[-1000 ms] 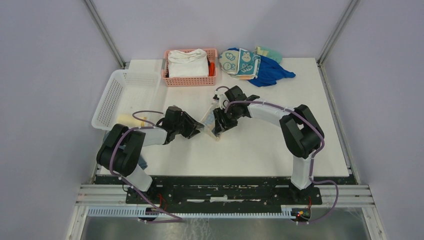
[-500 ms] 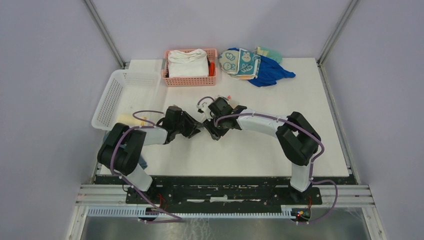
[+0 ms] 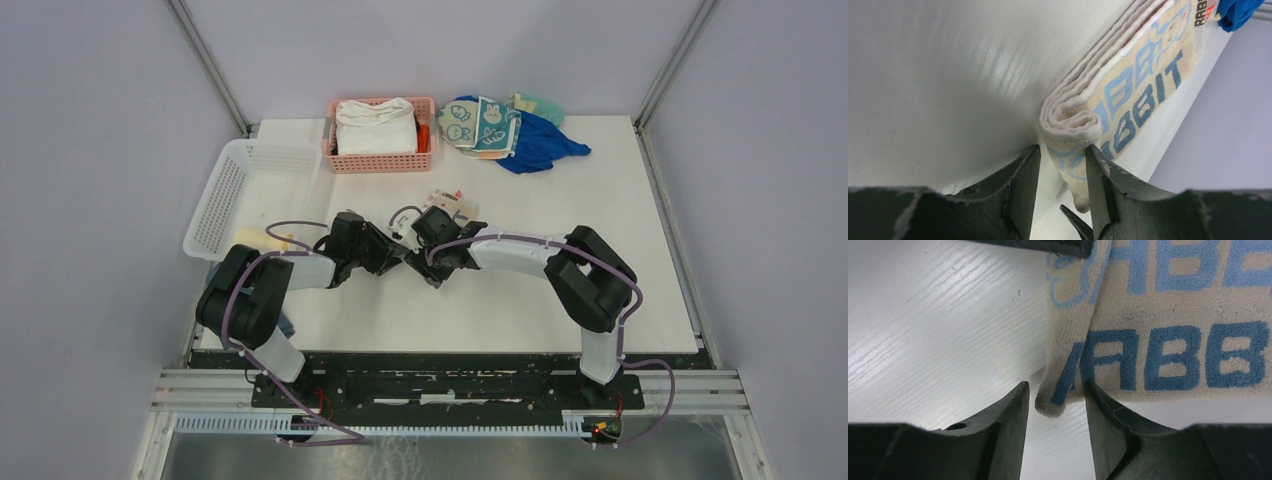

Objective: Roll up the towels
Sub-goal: Roll the towel at the center of the board.

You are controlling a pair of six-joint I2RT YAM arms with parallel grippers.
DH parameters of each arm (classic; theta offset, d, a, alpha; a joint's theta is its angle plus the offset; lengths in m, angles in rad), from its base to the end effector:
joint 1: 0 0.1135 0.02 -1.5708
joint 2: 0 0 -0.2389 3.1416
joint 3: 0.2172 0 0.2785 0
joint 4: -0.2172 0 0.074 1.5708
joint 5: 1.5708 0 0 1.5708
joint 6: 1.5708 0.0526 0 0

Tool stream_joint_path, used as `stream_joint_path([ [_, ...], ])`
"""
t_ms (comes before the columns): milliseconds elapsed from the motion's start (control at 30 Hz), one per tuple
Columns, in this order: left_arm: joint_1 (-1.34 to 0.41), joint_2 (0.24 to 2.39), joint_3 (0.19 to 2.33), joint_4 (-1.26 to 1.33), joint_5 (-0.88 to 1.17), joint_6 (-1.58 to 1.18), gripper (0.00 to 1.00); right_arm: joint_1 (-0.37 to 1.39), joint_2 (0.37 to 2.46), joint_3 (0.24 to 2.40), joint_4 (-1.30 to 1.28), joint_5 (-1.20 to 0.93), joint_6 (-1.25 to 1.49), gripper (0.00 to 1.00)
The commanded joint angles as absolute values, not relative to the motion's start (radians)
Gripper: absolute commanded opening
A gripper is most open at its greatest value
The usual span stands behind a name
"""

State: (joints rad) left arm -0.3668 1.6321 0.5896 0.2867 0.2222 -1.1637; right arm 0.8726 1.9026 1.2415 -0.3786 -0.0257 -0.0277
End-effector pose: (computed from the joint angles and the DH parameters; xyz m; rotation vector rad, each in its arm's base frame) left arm 0.2896 -0.1237 0.0614 -0.8701 2.3812 -0.9609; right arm 0.2647 0.3176 0.1106 -1.1607 2.3807 0.3264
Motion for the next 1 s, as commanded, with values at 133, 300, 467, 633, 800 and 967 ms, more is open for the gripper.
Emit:
stream_joint_path([
  [133,-0.367,1.686,0.539,0.13,0.149,-1.152,0.48,0.904,1.938,1.234,-0.342,0.081,-0.073,0.52],
  [300,-0.366,1.673,0.533,0.127,0.151,-1.154,0.48,0.903,1.928,1.232,-0.356,0.022,-0.066,0.28],
  [467,-0.366,1.644,0.524,0.127,0.163,-1.16,0.48,0.868,1.911,1.237,-0.379,-0.223,-0.025,0.11],
  [633,-0.366,1.601,0.52,0.127,0.176,-1.165,0.48,0.779,1.905,1.203,-0.335,-0.464,0.055,0.04],
  [800,-0.366,1.6,0.539,0.114,0.185,-1.159,0.49,0.686,1.94,1.151,-0.248,-0.652,0.176,0.05],
  [967,-0.366,1.633,0.561,0.105,0.184,-1.149,0.48,0.625,1.978,1.087,-0.142,-0.744,0.309,0.05],
])
